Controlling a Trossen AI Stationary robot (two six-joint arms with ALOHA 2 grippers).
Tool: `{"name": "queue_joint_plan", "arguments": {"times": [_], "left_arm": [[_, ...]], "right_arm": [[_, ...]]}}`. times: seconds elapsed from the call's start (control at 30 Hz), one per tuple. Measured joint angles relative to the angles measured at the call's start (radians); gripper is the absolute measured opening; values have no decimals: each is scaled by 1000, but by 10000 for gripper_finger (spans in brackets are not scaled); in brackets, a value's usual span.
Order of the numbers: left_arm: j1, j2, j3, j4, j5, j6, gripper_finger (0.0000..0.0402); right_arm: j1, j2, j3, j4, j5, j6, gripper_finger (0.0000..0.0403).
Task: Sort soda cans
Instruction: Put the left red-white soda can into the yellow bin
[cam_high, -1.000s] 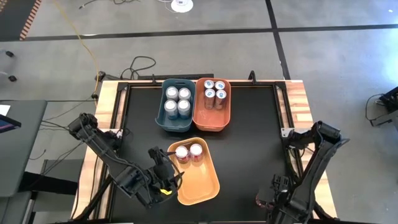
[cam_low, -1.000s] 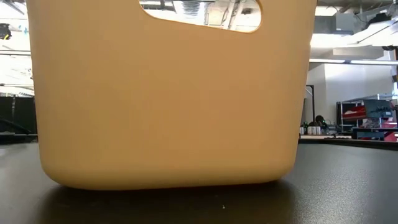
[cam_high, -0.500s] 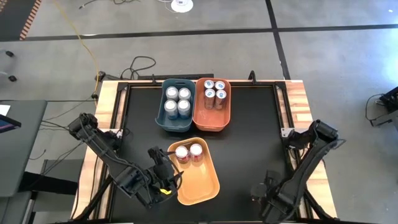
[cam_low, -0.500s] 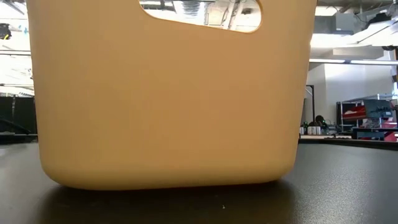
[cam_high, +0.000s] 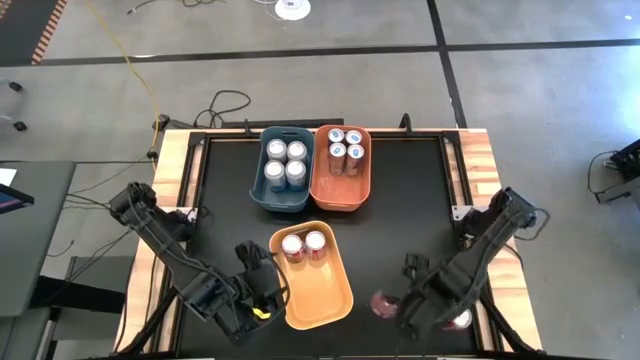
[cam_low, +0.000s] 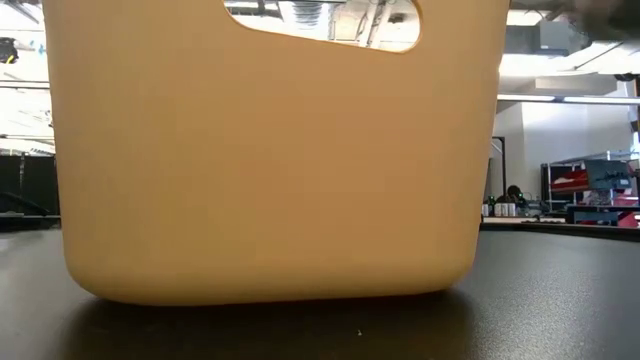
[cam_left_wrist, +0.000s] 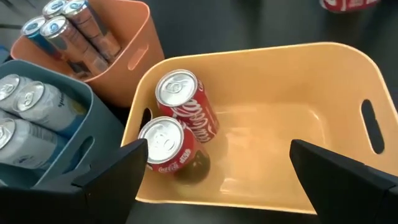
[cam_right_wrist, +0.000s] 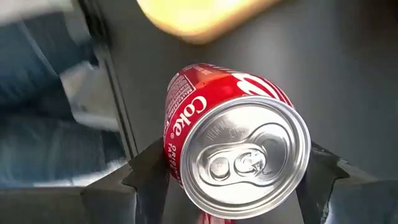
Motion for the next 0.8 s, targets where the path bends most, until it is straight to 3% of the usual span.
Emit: {"name": "queue_joint_plan", "arguments": {"times": [0.23, 0.4, 0.8], "left_arm": [[-10, -12, 0, -1, 52, -19, 389], [-10, -13, 0, 0, 57, -26, 389], [-14, -13, 0, -7, 76, -61, 389]], "right_arm": [[-103, 0, 146, 30, 94, -210, 260], [-186, 6, 155, 147, 137, -404, 260], [-257, 238, 155, 251, 125, -756, 260]]}}
